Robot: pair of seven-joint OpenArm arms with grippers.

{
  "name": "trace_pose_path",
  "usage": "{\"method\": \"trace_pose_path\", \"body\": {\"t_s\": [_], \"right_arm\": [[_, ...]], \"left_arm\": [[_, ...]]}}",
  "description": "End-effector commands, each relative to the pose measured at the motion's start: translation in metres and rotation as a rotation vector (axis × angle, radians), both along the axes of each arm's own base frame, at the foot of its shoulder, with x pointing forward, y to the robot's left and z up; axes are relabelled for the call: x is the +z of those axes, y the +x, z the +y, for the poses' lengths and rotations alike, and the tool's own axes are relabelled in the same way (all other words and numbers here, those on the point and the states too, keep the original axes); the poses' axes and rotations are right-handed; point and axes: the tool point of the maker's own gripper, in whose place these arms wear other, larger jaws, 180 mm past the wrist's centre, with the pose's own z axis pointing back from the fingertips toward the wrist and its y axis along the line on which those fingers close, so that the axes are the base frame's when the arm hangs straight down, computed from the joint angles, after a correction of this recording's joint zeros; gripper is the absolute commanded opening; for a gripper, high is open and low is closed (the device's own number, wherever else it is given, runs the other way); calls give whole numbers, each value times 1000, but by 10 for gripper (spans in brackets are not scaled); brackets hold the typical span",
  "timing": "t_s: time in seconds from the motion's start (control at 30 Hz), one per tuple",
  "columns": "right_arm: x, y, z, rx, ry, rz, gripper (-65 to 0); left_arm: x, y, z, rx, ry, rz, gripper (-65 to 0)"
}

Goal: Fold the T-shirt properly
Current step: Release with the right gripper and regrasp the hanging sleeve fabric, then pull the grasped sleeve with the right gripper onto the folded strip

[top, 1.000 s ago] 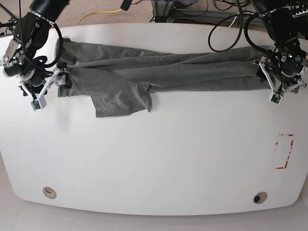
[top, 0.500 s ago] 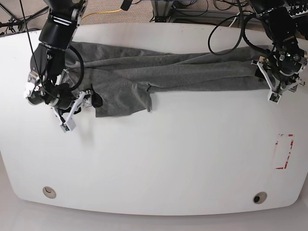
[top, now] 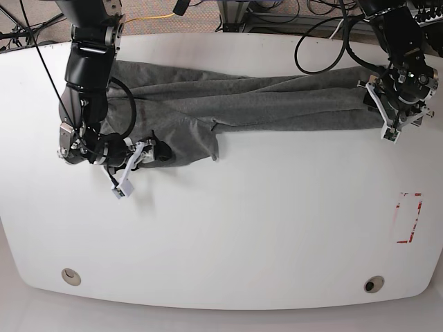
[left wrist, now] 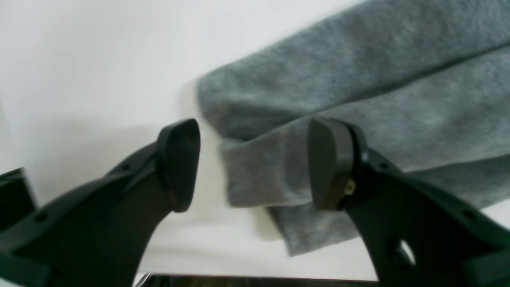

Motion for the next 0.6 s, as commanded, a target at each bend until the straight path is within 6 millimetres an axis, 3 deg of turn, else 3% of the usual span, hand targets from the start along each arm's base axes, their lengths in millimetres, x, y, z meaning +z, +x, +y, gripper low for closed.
{"method": "trace_pose_path", "body": {"t_s": [0.0,0.17,0.33,0.57], "right_arm": [[14,13,5,-2,26,-58,-174],[11,10,16,0,54,-56,-366],[15,11,16,0,57,-65,-647],[52,8,-5,-6,-35,-151,-650]], "left_arm": [[3,5,5,3,2,-17,-268],[-3,3,6,9,-8,-2,-272],[-3,4,5,4,-8,-1,-272],[-7,3,4,5,-18,9,-272]]}}
